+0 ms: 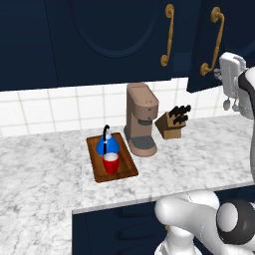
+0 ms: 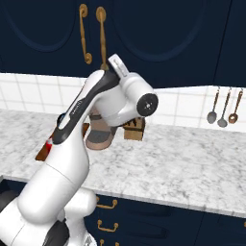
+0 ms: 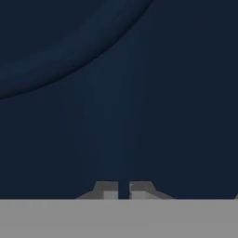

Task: Pick the kettle from the counter and place it on the tray. Then pick the mug from the cabinet and place it on the tray. Then close the cabinet doors.

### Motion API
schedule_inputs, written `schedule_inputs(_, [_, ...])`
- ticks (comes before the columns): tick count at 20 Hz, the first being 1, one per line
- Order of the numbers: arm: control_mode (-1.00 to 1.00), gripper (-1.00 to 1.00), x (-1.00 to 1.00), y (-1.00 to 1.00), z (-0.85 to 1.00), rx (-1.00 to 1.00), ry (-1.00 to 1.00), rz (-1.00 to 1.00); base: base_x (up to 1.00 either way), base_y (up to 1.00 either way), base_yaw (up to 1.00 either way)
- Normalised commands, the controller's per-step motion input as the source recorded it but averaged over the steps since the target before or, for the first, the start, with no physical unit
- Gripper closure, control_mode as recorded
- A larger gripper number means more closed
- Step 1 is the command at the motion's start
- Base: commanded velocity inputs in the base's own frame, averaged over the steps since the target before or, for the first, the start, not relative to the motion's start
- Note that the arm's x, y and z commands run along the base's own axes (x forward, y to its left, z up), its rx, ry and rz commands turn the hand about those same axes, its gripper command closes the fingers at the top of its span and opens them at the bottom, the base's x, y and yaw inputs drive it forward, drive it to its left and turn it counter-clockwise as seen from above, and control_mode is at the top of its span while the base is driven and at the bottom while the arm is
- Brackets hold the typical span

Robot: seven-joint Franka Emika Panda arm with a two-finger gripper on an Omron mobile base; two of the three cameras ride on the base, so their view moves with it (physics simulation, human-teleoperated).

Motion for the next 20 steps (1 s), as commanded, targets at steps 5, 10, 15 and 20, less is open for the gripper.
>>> schedule_inputs(5, [-1.00, 1.00, 0.50, 0.60, -0.04, 0.00, 0.00, -0.03, 0.00, 0.00, 0.00])
schedule_inputs(10, [-1.00, 1.00, 0.46, 0.61, -0.03, 0.00, 0.00, -0.04, 0.00, 0.00, 0.00])
schedule_inputs(15, [-1.00, 1.00, 0.46, 0.54, -0.01, 0.00, 0.00, -0.04, 0.00, 0.00, 0.00])
schedule_inputs(20, [-1.00, 1.00, 0.47, 0.33, 0.00, 0.00, 0.01, -0.03, 0.00, 0.00, 0.00])
